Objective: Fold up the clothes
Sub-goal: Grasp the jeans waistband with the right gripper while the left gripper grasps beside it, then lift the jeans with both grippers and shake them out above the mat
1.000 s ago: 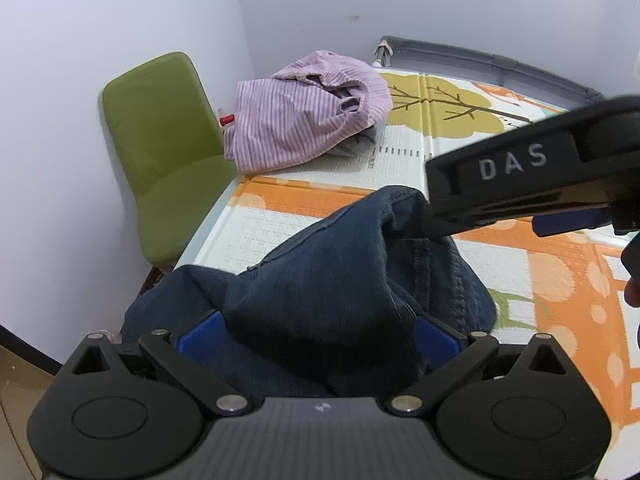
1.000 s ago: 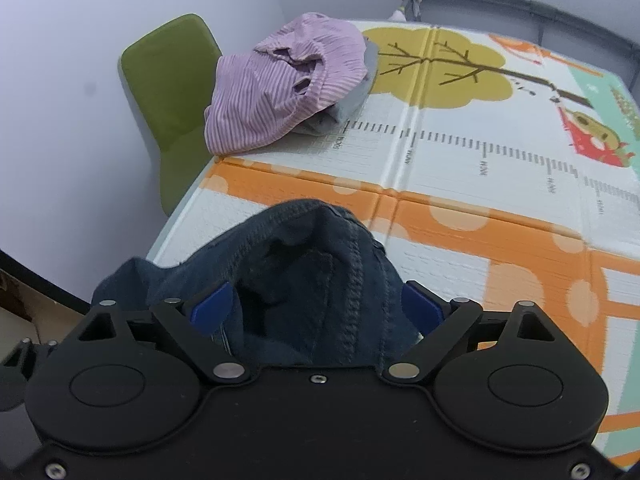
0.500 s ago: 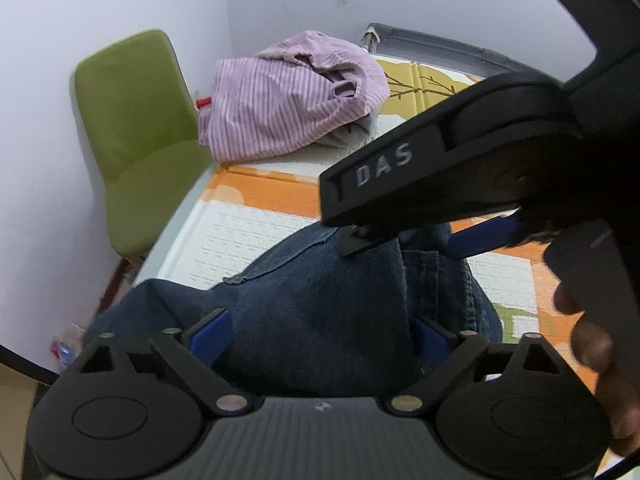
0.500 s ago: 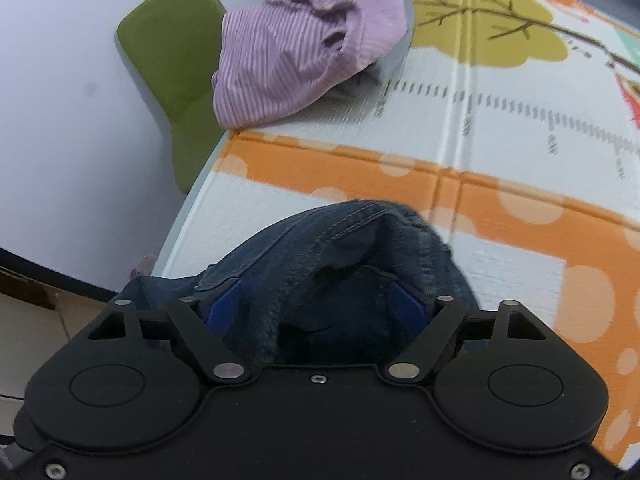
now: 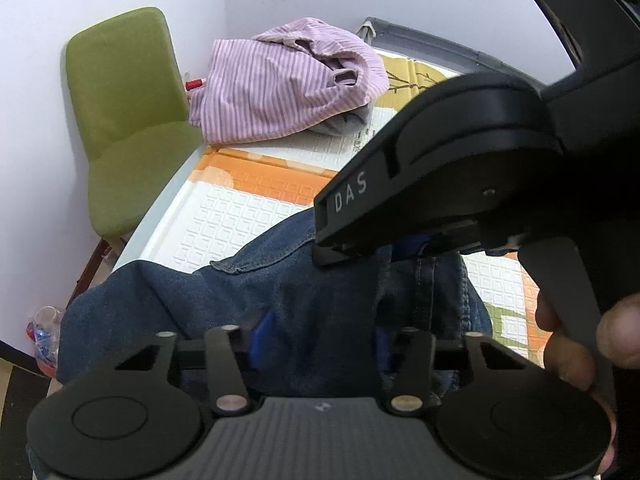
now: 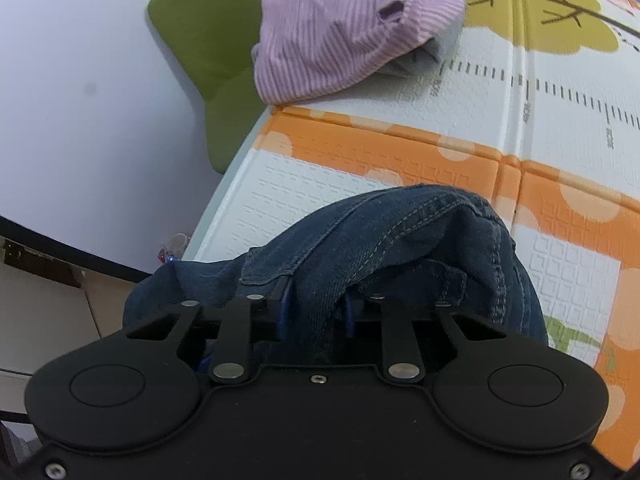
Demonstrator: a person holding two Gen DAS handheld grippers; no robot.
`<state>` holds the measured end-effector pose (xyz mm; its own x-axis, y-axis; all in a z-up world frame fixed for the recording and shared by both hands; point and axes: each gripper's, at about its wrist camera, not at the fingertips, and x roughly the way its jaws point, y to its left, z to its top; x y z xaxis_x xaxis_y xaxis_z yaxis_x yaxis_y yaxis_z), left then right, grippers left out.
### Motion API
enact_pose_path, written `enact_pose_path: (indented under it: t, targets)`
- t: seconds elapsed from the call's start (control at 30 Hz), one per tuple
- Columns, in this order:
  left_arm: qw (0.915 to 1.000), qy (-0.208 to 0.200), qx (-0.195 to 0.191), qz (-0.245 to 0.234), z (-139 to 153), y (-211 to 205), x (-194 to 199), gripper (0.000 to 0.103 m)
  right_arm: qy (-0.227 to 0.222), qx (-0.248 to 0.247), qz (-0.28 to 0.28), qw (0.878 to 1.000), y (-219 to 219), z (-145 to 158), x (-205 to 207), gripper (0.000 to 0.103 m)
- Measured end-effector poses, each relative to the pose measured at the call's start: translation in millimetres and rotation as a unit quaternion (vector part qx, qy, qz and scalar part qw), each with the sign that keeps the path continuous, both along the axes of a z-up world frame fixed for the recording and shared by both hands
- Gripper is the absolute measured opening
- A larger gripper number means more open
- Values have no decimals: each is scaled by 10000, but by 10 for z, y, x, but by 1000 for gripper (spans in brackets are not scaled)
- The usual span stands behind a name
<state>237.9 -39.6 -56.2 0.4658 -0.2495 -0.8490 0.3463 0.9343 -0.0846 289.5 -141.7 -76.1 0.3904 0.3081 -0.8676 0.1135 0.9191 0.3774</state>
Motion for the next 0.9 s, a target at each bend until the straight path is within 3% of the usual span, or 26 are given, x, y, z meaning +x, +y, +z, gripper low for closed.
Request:
enact_pose_path:
  t: [0.13, 0.23, 0.6, 0.9]
  targets:
    - [9999, -22, -127, -104, 65, 30, -43, 32, -89, -31, 7, 10000, -3, 65, -44, 18]
    - [9994, -32, -286, -183, 123, 69, -70, 27, -209, -66, 46, 9997, -13, 116, -98, 17]
    - [9945, -167, -693, -770, 601, 66, -432, 24, -836, -148, 199, 9962, -200, 637, -660, 15]
    - [9861, -278, -797, -1429, 913, -256, -939, 24, -1322, -306, 239, 9905, -515, 1132, -1373, 15]
